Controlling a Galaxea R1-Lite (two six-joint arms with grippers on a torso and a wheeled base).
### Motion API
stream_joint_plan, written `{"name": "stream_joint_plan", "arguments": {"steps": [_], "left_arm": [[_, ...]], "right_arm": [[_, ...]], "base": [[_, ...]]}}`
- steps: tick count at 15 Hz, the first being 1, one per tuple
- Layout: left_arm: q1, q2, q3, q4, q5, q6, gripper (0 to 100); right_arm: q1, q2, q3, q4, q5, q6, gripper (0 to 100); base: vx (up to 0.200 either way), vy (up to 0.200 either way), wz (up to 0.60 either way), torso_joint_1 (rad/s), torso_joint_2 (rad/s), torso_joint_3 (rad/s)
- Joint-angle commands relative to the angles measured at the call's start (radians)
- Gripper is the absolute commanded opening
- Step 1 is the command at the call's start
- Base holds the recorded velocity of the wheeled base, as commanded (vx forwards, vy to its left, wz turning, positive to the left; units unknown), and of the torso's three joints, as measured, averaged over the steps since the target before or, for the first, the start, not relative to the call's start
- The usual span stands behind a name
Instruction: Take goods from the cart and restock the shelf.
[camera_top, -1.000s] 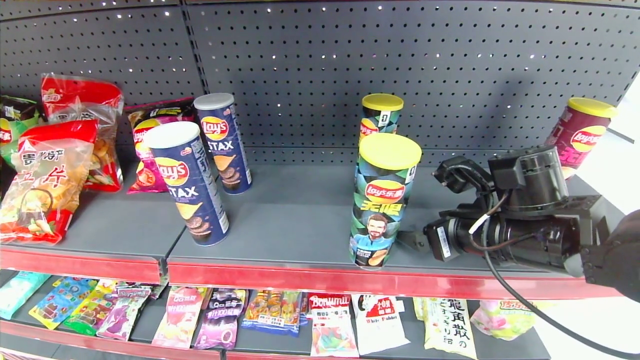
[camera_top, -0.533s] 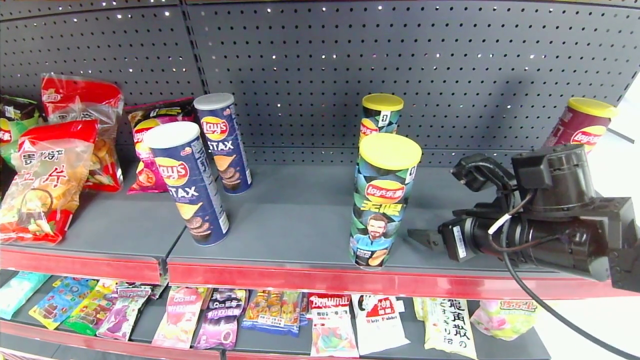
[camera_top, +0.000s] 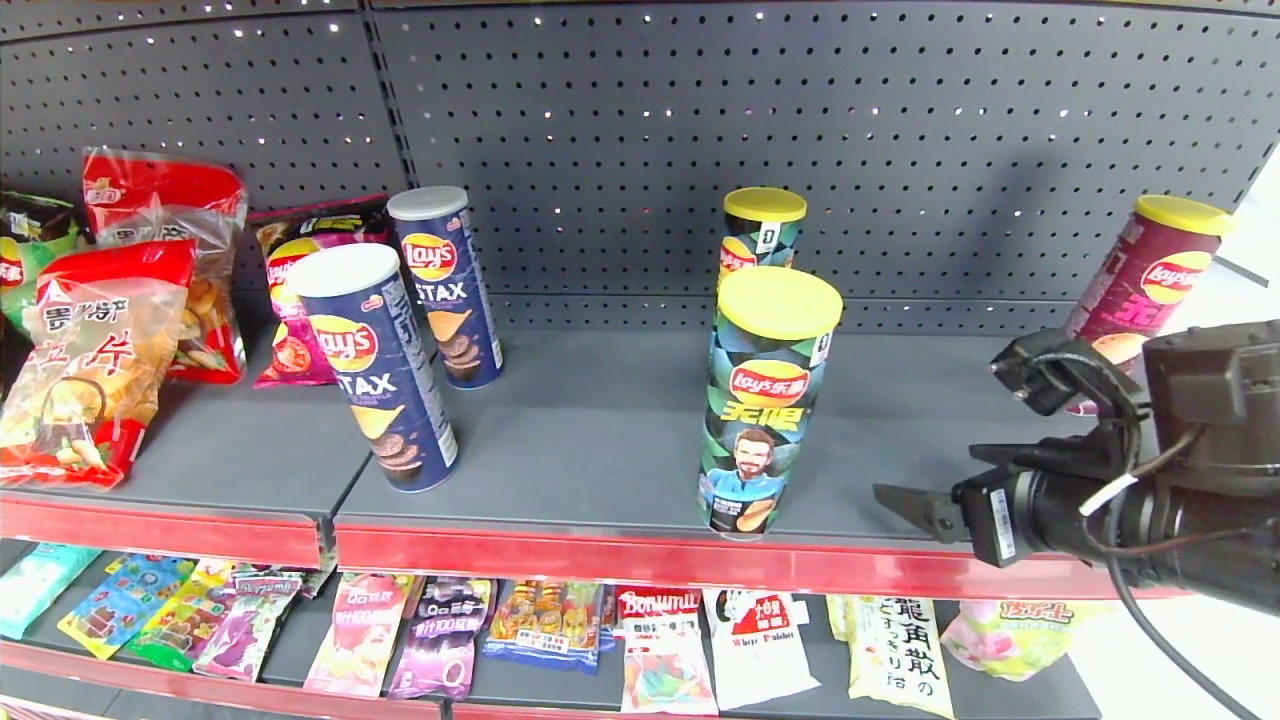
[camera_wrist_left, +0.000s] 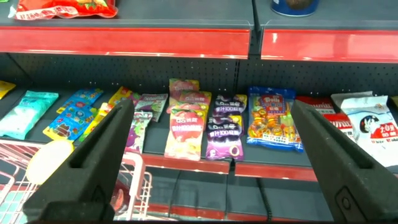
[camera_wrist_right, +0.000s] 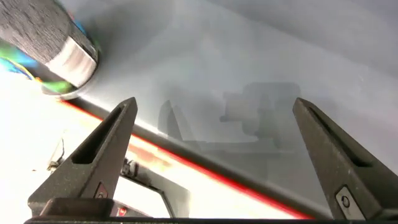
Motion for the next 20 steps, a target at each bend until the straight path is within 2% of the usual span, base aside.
{"name": "stream_joint_plan", "arguments": {"steps": [1, 3, 5, 8, 11, 16, 18, 20], "left_arm": [[0.0, 0.002, 0.003, 0.0, 0.002, -0.002, 100], [0.0, 0.002, 0.003, -0.002, 0.01, -0.033, 100], [-0.001, 0.002, 0.003, 0.0, 0.01, -0.036, 100], [0.0, 0.002, 0.001, -0.002, 0.002, -0.024, 100], [0.0, 0.002, 0.003, -0.002, 0.002, 0.03, 100], [0.0, 0.002, 0.003, -0.008, -0.001, 0.028, 100], [0.0, 0.002, 0.003, -0.009, -0.029, 0.033, 100], [0.0, 0.002, 0.004, -0.009, -0.032, 0.024, 100]], "right_arm": [[-0.007, -0.069, 0.024, -0.005, 0.004, -0.001, 100], [-0.004, -0.092, 0.014, -0.007, 0.015, 0.002, 100], [-0.004, -0.124, 0.026, -0.005, 0.028, 0.013, 100], [0.002, -0.178, 0.075, -0.005, 0.033, 0.019, 100], [0.004, -0.205, 0.095, -0.005, 0.039, 0.018, 100], [-0.001, -0.247, 0.13, -0.007, 0.048, 0.019, 100], [-0.05, -0.411, 0.205, -0.01, 0.048, 0.022, 100], [-0.087, -0.584, 0.285, -0.001, 0.045, 0.012, 100]], "base": [[0.0, 0.0, 0.0, 0.0, 0.0, 0.0], [0.0, 0.0, 0.0, 0.0, 0.0, 0.0], [0.0, 0.0, 0.0, 0.0, 0.0, 0.0], [0.0, 0.0, 0.0, 0.0, 0.0, 0.0], [0.0, 0.0, 0.0, 0.0, 0.0, 0.0], [0.0, 0.0, 0.0, 0.0, 0.0, 0.0], [0.0, 0.0, 0.0, 0.0, 0.0, 0.0], [0.0, 0.0, 0.0, 0.0, 0.0, 0.0]]}}
